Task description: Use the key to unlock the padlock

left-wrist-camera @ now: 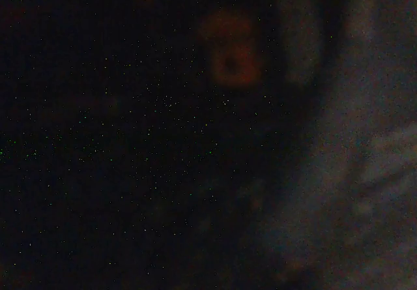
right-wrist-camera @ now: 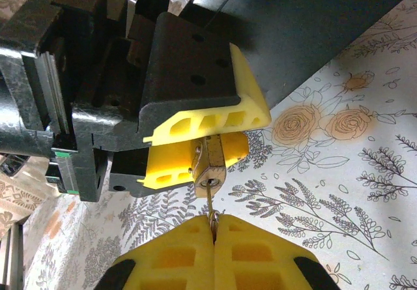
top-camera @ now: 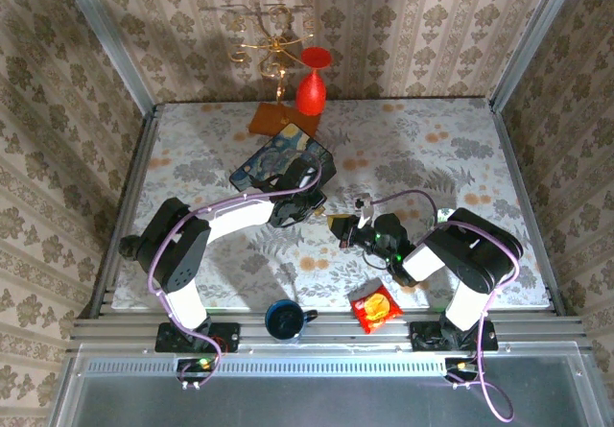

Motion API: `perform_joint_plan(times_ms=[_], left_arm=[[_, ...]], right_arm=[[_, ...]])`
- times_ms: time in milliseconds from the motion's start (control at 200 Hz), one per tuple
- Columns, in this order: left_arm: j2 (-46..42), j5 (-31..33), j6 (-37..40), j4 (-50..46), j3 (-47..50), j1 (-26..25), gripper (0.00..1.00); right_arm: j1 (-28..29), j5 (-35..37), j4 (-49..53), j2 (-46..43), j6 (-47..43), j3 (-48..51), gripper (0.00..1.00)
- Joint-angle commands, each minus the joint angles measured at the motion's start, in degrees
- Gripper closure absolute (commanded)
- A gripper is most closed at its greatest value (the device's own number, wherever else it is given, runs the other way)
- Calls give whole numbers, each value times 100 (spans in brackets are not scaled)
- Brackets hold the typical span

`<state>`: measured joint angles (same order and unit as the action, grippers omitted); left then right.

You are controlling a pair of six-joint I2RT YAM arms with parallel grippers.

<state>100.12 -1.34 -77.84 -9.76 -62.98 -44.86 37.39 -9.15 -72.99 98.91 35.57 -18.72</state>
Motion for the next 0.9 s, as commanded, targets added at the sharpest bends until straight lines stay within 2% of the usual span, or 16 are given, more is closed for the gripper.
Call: perform_joint_plan(times_ms=[0, 895], left_arm=[[-177, -166, -197, 369, 12, 23, 100], [-234, -349, -347, 540, 92, 14, 100]], right_arm=[[41, 159, -171, -14, -138, -88, 100], [49, 315, -204, 216, -172, -320, 100]])
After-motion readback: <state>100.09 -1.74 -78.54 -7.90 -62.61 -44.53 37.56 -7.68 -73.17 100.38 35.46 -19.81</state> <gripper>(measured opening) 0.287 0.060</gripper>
